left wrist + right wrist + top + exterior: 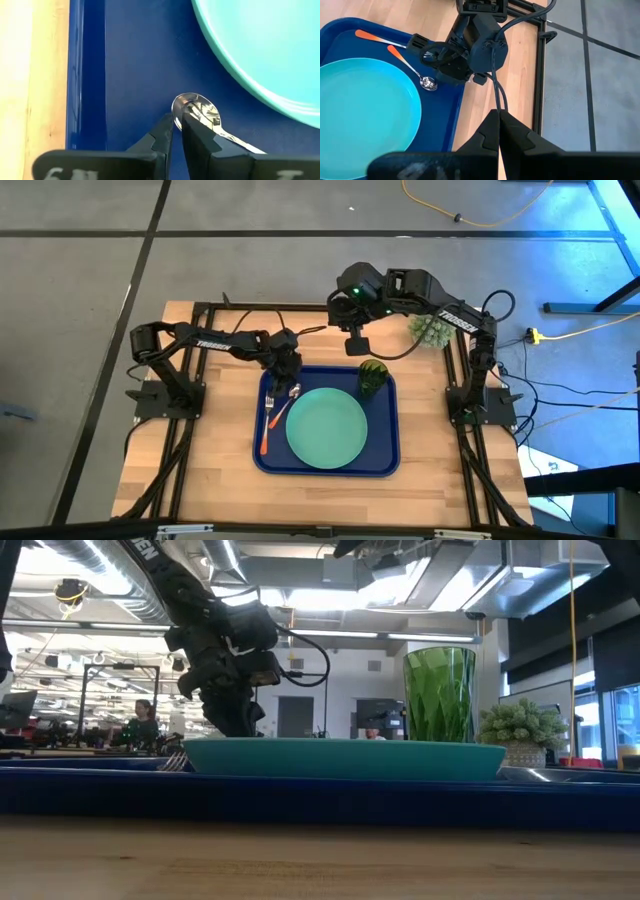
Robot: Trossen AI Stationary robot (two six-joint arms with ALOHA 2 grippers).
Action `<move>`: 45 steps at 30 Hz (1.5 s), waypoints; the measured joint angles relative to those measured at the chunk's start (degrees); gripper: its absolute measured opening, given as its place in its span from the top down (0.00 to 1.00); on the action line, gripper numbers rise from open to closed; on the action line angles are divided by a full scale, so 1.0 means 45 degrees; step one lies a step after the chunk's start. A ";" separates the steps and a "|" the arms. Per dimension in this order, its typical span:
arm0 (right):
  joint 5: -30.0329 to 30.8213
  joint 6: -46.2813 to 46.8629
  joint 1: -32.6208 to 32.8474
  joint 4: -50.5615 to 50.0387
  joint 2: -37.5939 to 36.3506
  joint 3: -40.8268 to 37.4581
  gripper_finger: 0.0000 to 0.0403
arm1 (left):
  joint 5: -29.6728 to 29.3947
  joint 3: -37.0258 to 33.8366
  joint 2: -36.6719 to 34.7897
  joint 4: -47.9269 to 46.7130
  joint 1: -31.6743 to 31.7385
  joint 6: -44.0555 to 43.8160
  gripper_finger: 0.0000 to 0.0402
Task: Pick and place plate/cup/fork/spoon on tray
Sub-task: Put the orange spoon on the left of the green plate on the blue tray
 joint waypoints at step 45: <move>0.0000 -0.0049 0.0000 -0.0174 0.0005 0.0000 0.99 | -0.0439 0.1507 0.0962 0.0101 -0.0195 -0.3717 0.92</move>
